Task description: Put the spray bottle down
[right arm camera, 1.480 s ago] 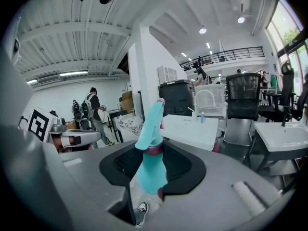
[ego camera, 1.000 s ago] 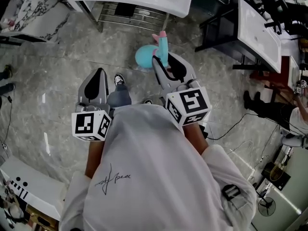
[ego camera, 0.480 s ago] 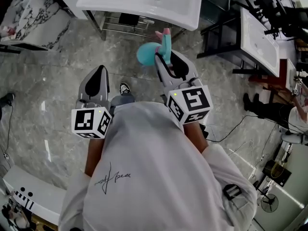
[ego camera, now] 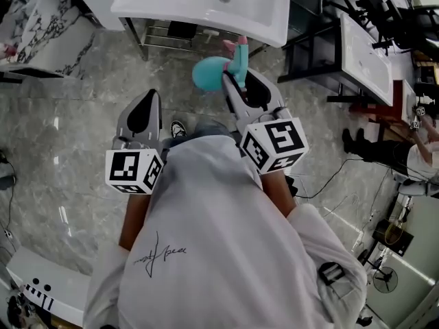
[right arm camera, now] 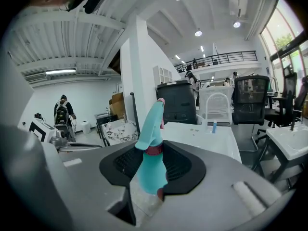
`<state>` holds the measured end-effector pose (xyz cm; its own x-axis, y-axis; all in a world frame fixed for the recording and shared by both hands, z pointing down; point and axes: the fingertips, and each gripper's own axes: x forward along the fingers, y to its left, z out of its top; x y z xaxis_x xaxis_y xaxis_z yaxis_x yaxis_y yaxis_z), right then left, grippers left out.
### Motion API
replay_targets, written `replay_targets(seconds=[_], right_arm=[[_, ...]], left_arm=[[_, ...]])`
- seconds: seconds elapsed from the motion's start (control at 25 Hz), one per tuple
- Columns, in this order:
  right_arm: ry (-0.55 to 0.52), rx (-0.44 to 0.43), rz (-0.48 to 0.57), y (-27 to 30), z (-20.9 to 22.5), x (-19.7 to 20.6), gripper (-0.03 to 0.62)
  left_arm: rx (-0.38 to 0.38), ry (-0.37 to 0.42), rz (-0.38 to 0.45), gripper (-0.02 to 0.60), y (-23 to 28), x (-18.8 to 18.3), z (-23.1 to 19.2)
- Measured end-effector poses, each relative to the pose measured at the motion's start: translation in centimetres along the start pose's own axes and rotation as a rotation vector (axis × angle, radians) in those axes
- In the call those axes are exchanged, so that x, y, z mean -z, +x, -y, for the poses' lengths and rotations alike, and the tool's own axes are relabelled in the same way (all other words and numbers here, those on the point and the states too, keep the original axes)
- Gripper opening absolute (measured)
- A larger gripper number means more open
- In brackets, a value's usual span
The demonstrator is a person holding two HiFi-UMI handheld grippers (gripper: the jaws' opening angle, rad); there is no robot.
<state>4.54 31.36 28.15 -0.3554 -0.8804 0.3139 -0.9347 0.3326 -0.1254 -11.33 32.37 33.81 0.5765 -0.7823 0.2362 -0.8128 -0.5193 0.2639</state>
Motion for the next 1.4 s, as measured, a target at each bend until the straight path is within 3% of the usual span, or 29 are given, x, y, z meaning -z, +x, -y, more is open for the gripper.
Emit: replay_targets(seconds=[0.32,0.72,1.4], right_arm=[[-0.013,-0.009,-0.011,1.3,-0.5,-0.4,0.12],[-0.02,-0.003,0.014,5.3,1.8,-2.5,0.12],[0.051,0.042,0.026,16.5,10.5,-6.2,0.12]], left_arm=[[-0.061,-0.035,0.067,0.006,-0.8,-1.3,-2.0],[-0.07,-0.027,0.074,0.006,2.6,-2.8,-4.5],[-0.054,0.023,0.038,0.006,15.8,-8.4,-10.6]])
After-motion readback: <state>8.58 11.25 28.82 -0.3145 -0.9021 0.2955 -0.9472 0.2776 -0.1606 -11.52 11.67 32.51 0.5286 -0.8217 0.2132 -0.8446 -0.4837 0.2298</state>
